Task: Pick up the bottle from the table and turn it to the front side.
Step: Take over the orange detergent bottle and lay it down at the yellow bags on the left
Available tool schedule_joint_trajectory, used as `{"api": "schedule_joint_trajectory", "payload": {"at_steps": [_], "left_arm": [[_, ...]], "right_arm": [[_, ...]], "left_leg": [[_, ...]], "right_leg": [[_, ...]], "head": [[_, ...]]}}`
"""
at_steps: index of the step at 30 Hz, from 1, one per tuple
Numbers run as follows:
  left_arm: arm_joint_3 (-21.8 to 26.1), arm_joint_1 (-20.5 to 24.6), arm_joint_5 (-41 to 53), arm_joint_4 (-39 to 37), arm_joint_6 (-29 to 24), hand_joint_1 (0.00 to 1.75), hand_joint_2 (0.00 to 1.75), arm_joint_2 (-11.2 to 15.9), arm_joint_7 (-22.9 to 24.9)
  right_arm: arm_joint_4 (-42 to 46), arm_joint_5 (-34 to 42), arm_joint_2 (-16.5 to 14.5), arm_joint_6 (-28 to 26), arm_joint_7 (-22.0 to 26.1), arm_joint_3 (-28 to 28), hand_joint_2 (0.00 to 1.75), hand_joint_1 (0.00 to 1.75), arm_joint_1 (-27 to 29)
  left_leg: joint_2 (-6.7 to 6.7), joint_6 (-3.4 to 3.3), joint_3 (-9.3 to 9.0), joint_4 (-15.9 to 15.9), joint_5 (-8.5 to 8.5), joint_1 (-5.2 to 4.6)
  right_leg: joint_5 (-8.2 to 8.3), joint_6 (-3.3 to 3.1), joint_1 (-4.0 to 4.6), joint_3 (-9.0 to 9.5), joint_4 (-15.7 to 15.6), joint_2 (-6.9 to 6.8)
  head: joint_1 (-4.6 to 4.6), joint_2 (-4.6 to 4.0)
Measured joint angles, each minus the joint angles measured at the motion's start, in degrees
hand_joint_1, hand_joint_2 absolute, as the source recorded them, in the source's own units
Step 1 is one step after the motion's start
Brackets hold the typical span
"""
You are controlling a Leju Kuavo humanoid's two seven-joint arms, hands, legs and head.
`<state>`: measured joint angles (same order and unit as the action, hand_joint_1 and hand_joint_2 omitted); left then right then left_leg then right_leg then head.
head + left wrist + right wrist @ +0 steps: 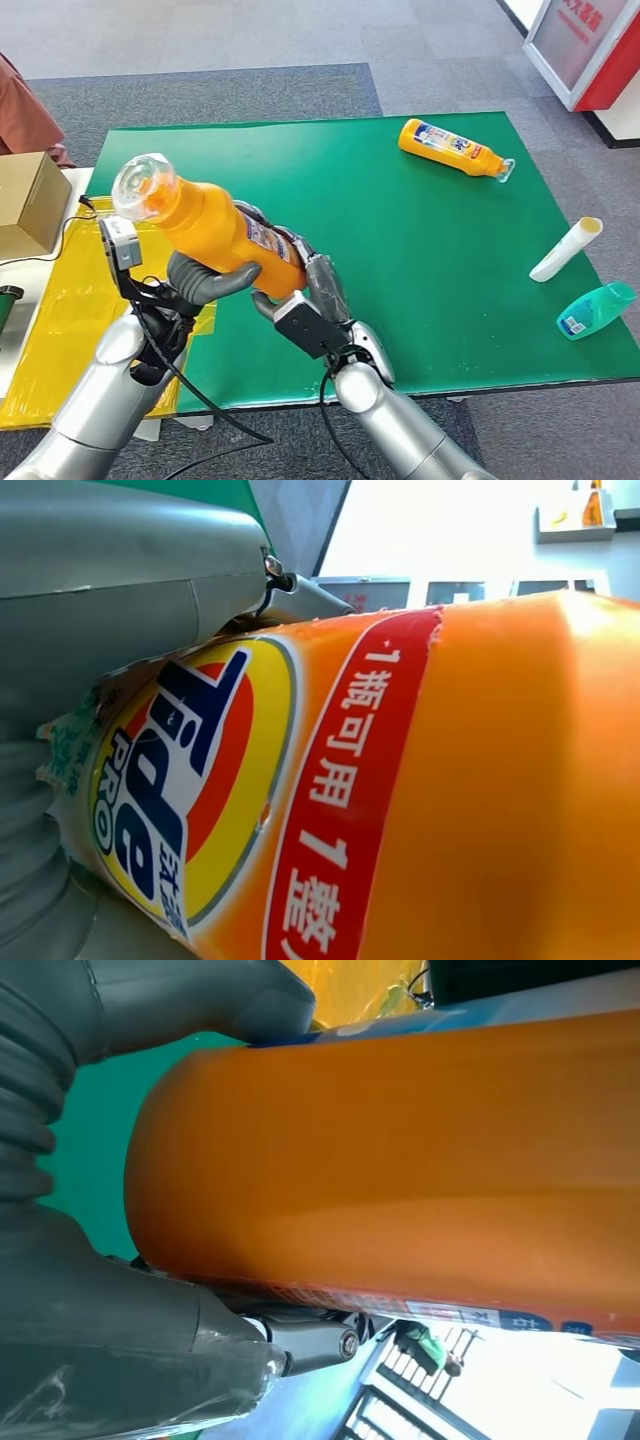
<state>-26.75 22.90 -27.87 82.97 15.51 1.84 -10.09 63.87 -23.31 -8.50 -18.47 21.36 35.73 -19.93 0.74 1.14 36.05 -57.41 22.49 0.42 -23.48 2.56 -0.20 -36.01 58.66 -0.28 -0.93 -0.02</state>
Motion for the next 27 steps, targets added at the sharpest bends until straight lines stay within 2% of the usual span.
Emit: {"api": "schedule_joint_trajectory", "payload": {"at_steps": [7,11,14,19,24,27], "left_arm": [[0.14,-0.69,-0.08,0.61,-1.38,1.75,1.75,0.23,-1.56],[0.82,-3.10,2.51,4.08,-5.29,1.75,1.75,0.80,-4.24],[2.92,-4.66,6.80,8.78,-10.94,1.75,1.75,1.13,-7.24],[9.09,-9.15,20.50,16.89,-25.70,1.75,1.75,1.96,-12.98],[13.81,-13.71,43.75,21.93,-45.66,1.75,1.75,2.01,-17.53],[17.23,-16.18,63.10,23.99,-53.73,1.75,1.75,0.67,-19.92]], "right_arm": [[0.00,1.13,-0.01,0.10,-0.32,0.00,1.75,1.72,-0.03],[-0.03,2.47,0.02,0.72,-1.02,-0.43,1.75,0.00,-0.04],[-0.40,3.88,0.57,1.51,-2.84,-2.00,1.75,0.00,0.80],[-0.45,5.34,2.53,2.69,-4.17,-6.85,1.75,0.00,2.76],[1.92,5.20,3.50,3.26,-4.96,-11.72,1.75,0.00,4.63],[3.97,5.07,3.82,3.87,-5.20,-14.30,1.75,0.00,5.17]], "left_leg": [[0.00,0.00,0.00,0.00,0.00,0.00],[0.03,0.00,0.01,0.00,0.00,0.00],[-0.01,0.00,0.04,0.00,0.01,0.01],[0.06,0.03,0.04,0.00,0.03,0.00],[0.04,0.03,0.04,0.00,0.03,0.01],[0.04,0.02,0.05,0.00,0.04,0.00]], "right_leg": [[0.00,0.00,0.00,0.00,0.00,0.01],[0.00,0.00,0.00,-0.04,0.00,0.02],[-0.01,0.00,0.01,0.01,0.00,-0.01],[0.00,-0.01,0.01,-0.03,0.00,0.02],[-0.01,-0.01,0.01,-0.02,0.00,0.02],[-0.01,0.00,0.01,-0.02,-0.01,0.02]], "head": [[0.00,0.00],[0.01,0.00],[0.00,0.00],[0.00,0.00],[0.01,0.00],[0.01,0.00]]}}
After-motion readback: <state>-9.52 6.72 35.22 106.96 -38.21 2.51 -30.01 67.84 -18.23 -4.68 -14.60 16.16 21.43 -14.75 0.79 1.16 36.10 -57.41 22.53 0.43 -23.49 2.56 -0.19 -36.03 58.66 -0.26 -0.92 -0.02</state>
